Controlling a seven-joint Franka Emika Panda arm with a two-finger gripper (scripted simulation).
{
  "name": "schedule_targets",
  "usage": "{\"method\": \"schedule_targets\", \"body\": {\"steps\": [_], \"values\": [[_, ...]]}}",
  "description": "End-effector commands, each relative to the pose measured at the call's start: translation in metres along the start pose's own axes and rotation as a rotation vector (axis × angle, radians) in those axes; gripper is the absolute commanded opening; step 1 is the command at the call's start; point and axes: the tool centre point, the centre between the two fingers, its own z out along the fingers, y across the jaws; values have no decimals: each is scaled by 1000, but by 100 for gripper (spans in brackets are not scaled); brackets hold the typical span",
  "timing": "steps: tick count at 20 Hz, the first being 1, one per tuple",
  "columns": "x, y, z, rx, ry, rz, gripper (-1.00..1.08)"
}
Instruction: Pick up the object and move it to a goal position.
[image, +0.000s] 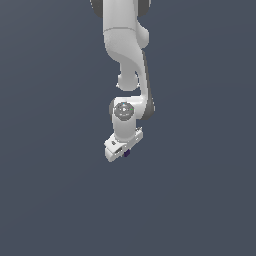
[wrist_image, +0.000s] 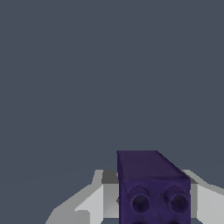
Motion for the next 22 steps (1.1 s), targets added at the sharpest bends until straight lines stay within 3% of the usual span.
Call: {"method": "schedule_targets", "body": {"steps": [1, 12, 22], "values": [[0, 0, 0, 0, 0, 0, -100], [6, 0, -5, 0, 0, 0, -100], [54, -4, -40, 0, 1, 0, -100]]}}
